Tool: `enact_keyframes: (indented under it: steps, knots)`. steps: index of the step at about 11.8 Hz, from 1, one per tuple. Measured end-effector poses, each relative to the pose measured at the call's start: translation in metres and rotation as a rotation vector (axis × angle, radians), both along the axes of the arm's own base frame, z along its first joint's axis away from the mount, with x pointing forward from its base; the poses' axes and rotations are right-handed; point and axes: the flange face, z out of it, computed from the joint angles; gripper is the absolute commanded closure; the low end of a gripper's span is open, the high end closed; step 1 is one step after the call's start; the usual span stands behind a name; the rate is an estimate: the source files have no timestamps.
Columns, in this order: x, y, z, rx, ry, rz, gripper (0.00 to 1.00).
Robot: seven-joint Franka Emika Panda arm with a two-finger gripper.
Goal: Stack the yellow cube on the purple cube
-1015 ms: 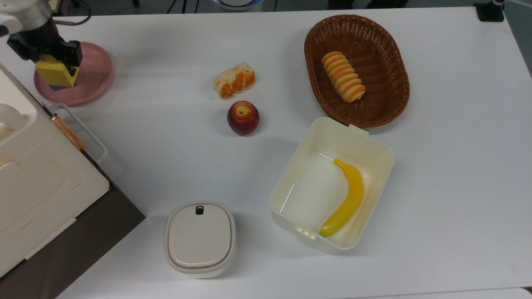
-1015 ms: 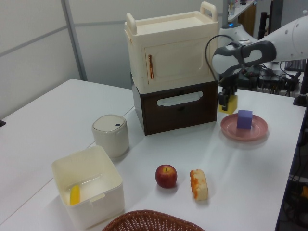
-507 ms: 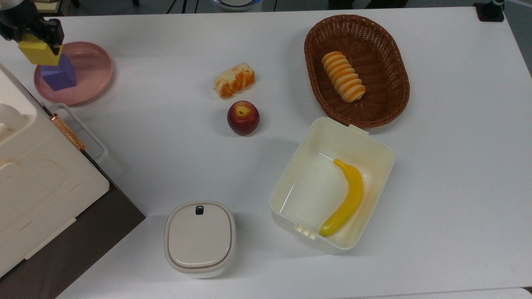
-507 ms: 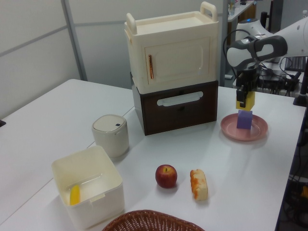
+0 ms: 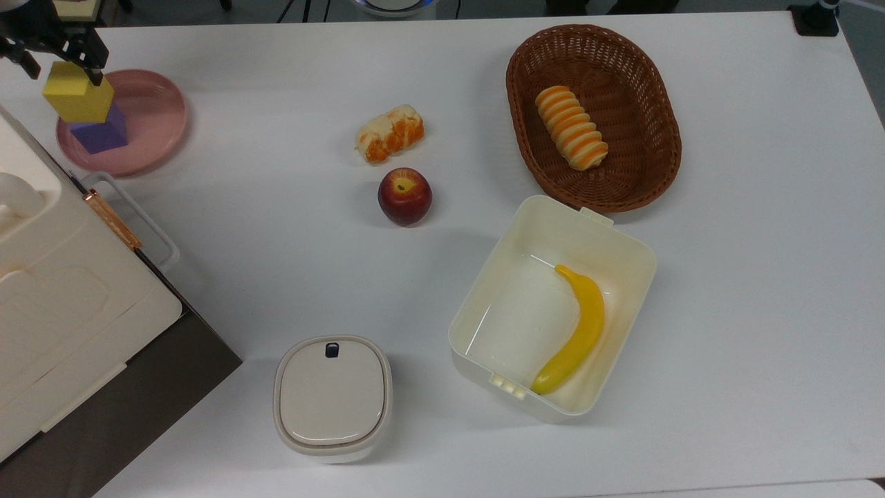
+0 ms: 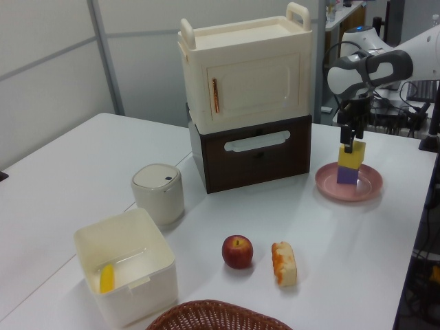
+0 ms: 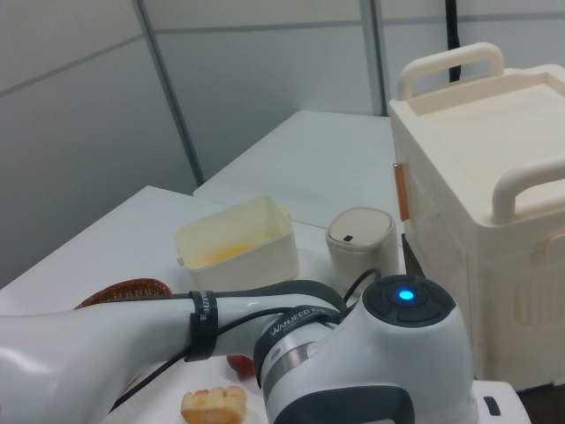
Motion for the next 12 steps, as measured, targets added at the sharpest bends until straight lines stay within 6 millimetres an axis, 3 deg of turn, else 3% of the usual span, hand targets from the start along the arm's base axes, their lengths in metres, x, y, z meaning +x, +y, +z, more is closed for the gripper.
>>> enact_keyframes:
  steps: [3, 5, 7, 9, 12]
  knots:
    - [0.001, -0.001, 0.004, -0.006, -0.007, -0.001, 0.0]
    - [0.005, 0.0, 0.027, -0.03, -0.041, -0.006, 0.0]
    - [0.018, 0.027, 0.049, -0.033, -0.066, -0.042, 0.0]
    - [0.057, 0.089, 0.06, -0.027, -0.099, -0.129, 0.0]
    - [0.105, 0.221, 0.085, -0.013, -0.127, -0.158, 0.0]
